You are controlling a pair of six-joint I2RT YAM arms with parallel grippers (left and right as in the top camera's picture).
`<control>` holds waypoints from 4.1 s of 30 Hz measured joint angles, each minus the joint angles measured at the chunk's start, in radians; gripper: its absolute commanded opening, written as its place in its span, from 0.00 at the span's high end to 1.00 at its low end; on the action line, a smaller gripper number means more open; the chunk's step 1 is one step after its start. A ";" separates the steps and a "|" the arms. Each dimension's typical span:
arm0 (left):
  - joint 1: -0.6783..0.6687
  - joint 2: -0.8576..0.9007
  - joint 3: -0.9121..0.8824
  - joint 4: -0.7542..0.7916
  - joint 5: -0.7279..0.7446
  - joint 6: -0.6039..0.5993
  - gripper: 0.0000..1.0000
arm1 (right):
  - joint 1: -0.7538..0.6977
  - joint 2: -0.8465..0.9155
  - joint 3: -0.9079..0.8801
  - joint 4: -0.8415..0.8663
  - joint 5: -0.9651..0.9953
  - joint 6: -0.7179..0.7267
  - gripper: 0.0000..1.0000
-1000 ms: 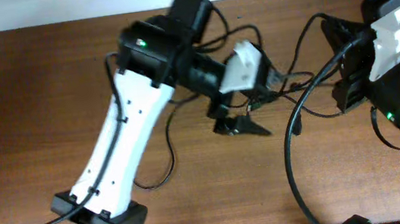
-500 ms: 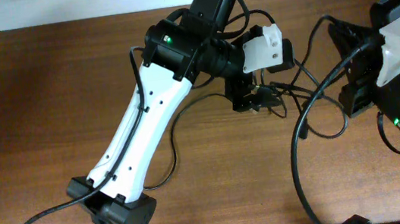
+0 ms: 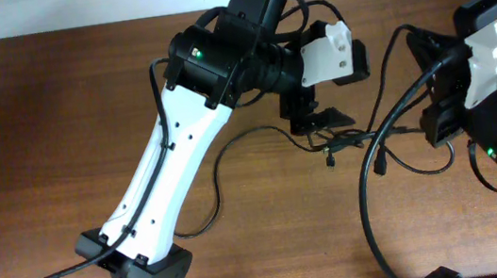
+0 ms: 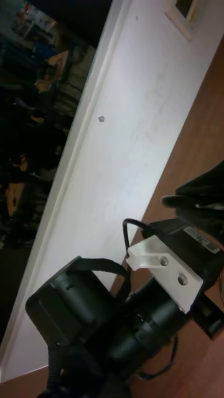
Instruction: Untangle cables
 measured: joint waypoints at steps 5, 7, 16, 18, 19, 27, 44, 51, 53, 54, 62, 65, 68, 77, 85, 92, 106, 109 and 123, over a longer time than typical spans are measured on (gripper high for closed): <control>-0.013 0.047 0.005 -0.080 0.018 -0.002 0.01 | 0.000 0.001 0.000 -0.017 0.000 0.000 0.96; -0.015 0.048 0.005 -0.113 0.048 -0.014 0.01 | 0.000 0.001 0.000 -0.016 0.000 0.000 0.96; -0.025 0.041 0.032 -0.133 0.065 -0.085 0.01 | -0.035 0.122 0.000 0.095 0.114 -0.040 0.96; -0.025 0.041 0.032 -0.134 0.064 -0.085 0.01 | -0.101 0.125 0.004 0.113 0.124 -0.045 0.96; -0.025 0.041 0.032 -0.134 0.064 -0.085 0.01 | -0.118 0.125 0.009 0.114 0.124 -0.046 0.96; -0.032 0.041 0.032 -0.129 0.003 -0.085 0.01 | -0.253 0.124 0.021 0.167 0.048 -0.064 0.96; -0.075 0.142 -0.021 -0.051 -0.188 -0.032 0.01 | -0.254 0.092 0.544 0.305 0.009 0.021 0.96; -0.075 0.140 -0.021 -0.055 -0.163 -0.059 0.01 | -0.254 0.243 0.526 0.676 0.229 -0.173 0.96; -0.075 0.131 -0.021 -0.063 -0.174 -0.073 0.01 | -0.254 0.254 0.525 0.731 0.167 -0.193 0.96; -0.075 0.113 -0.021 -0.064 -0.188 -0.078 0.01 | -0.254 0.254 0.530 0.735 0.131 -0.186 0.96; -0.074 -0.046 -0.020 -0.060 -0.264 -0.111 0.01 | -0.254 0.235 0.513 0.560 0.076 -0.223 0.96; -0.073 -0.047 -0.020 -0.076 -0.315 -0.141 0.01 | -0.350 0.276 0.248 0.552 0.195 -0.228 0.96; -0.073 -0.100 -0.022 -0.070 -0.440 -0.179 0.01 | -0.537 0.350 -0.021 0.517 0.152 -0.186 0.96; 0.018 -0.318 -0.016 -0.132 -0.674 -0.238 0.01 | -1.017 -0.085 -0.769 0.739 0.040 0.148 0.94; 0.020 -0.349 -0.016 -0.176 -0.711 -0.246 0.01 | -1.236 0.437 -0.807 0.642 -0.006 0.435 0.80; 0.020 -0.368 -0.016 -0.201 -0.730 -0.265 0.01 | -1.377 0.459 -0.770 0.679 -0.333 0.414 0.01; 0.021 -0.369 -0.016 -0.203 -0.733 -0.265 0.01 | -0.717 0.337 -0.755 -0.122 0.021 1.665 0.01; 0.021 -0.369 -0.016 -0.224 -0.733 -0.265 0.01 | -0.780 0.465 -0.758 -0.120 0.213 1.683 0.01; 0.021 -0.369 -0.016 -0.239 -0.733 -0.268 0.01 | -0.925 0.674 -0.666 -0.050 -0.023 1.162 0.96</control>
